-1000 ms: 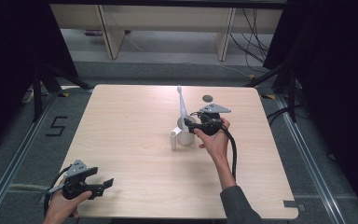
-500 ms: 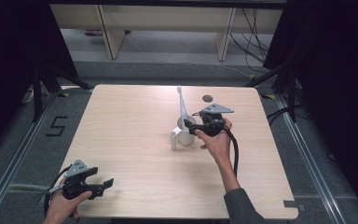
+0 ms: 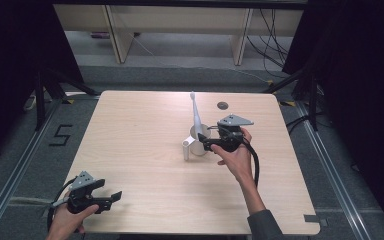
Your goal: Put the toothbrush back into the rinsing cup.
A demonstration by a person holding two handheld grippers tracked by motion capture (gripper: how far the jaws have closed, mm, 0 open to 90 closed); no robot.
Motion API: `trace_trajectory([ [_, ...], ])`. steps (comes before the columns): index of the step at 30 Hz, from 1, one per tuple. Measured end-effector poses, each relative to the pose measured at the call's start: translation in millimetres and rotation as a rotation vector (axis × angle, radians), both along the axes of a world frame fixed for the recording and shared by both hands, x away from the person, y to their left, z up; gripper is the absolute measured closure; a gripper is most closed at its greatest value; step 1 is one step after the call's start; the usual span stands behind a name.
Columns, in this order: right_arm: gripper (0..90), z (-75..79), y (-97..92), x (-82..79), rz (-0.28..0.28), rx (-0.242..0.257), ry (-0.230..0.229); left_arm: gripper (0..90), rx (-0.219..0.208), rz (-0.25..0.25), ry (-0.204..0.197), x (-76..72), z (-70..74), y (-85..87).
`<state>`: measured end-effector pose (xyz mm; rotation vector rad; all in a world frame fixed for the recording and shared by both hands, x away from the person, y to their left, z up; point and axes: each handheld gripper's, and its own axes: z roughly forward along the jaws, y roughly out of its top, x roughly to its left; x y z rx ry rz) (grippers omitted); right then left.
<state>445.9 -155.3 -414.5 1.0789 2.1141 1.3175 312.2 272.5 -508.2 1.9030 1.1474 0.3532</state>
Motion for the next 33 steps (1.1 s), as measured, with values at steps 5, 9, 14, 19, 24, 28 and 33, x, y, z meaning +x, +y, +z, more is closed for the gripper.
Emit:
trace_trajectory([
  [5, 15.9, 0.6, 1.0, -7.6, 0.016, 0.006, -0.008, 15.3, -0.003, 0.002, -0.004, 0.0, -0.1, 0.1],
  [9, 15.9, 2.1, 1.4, -15.2, 0.016, 0.001, 0.000, 15.3, 0.003, 0.000, 0.000, 0.0, 0.0, 0.1],
  [14, 16.0, 2.6, 3.0, -19.4, 0.049, 0.009, -0.033, 15.2, -0.001, 0.003, -0.002, -0.1, 0.0, -0.1],
  [19, 16.0, 3.2, 3.5, -25.0, 0.036, 0.003, -0.024, 15.3, 0.001, 0.000, 0.000, -0.1, 0.2, 0.0],
  [24, 16.0, 3.6, 4.7, -29.2, 0.042, 0.001, -0.024, 15.3, -0.009, 0.007, -0.009, -0.2, -0.4, -0.6],
  [28, 16.0, 4.3, 5.4, -32.0, 0.054, -0.012, -0.038, 15.3, 0.000, -0.002, -0.001, -0.3, 0.8, 0.3],
  [33, 16.0, 2.1, 5.9, -36.3, 0.062, -0.021, -0.031, 15.2, 0.020, -0.015, -0.009, -0.4, 0.8, 1.8],
])
